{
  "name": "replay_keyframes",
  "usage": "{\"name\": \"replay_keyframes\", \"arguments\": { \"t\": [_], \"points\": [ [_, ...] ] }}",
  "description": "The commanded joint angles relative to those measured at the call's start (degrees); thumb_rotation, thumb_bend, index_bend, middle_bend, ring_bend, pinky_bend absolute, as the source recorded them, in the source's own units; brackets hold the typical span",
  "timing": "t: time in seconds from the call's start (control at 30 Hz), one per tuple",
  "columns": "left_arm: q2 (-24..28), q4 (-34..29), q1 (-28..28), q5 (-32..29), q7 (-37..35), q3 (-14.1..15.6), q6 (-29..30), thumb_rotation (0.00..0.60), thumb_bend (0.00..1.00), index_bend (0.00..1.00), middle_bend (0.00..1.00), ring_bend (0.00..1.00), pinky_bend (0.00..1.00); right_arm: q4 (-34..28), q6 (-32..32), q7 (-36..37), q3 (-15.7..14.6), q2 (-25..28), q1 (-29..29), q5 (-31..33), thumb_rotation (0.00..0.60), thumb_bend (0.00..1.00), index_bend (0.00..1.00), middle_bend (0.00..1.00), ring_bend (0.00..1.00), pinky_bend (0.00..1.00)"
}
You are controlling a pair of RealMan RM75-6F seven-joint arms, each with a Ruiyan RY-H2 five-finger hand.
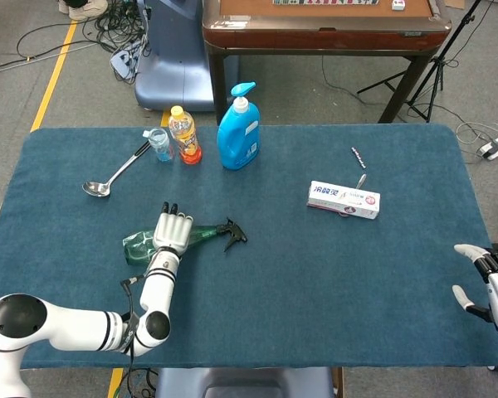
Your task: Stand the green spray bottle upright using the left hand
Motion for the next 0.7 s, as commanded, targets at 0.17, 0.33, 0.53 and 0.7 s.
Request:
{"name": "replay_keyframes", "arguments": {
  "t": [0.17, 0.33, 0.53, 0.7],
  "points": [
    [-1.5, -0.5, -0.3, 1.0, 0.6, -0.7, 0.5, 0.600, 0.18, 0.24, 0.25, 0.03, 0.00, 0.0, 0.1, 0.0, 0.0, 0.1, 0.0, -0.1, 0.600, 0.28, 0.24, 0.27, 0.20, 0.25],
    [-4.3, 3.0, -0.7, 0.4, 1.5, -1.3, 2.0, 0.600, 0.18, 0.24, 0.25, 0.04, 0.00, -0.1, 0.4, -0.1, -0.1, 0.2, -0.4, 0.2, 0.600, 0.28, 0.24, 0.27, 0.20, 0.25],
    [-6.6, 6.8, -0.1, 0.6, 1.6, -2.3, 3.5, 0.600, 0.18, 0.31, 0.30, 0.09, 0.00, -0.1, 0.6, 0.1, -0.1, 0.3, -0.6, 0.2, 0.600, 0.28, 0.24, 0.27, 0.20, 0.25],
    [-7.4, 8.1, 1.4, 3.8, 0.1, -2.1, 4.0, 0.600, 0.20, 0.41, 0.40, 0.18, 0.00, 0.0, 0.4, 0.1, -0.1, 0.2, -0.5, 0.1, 0.600, 0.28, 0.24, 0.27, 0.20, 0.25]
  ]
}}
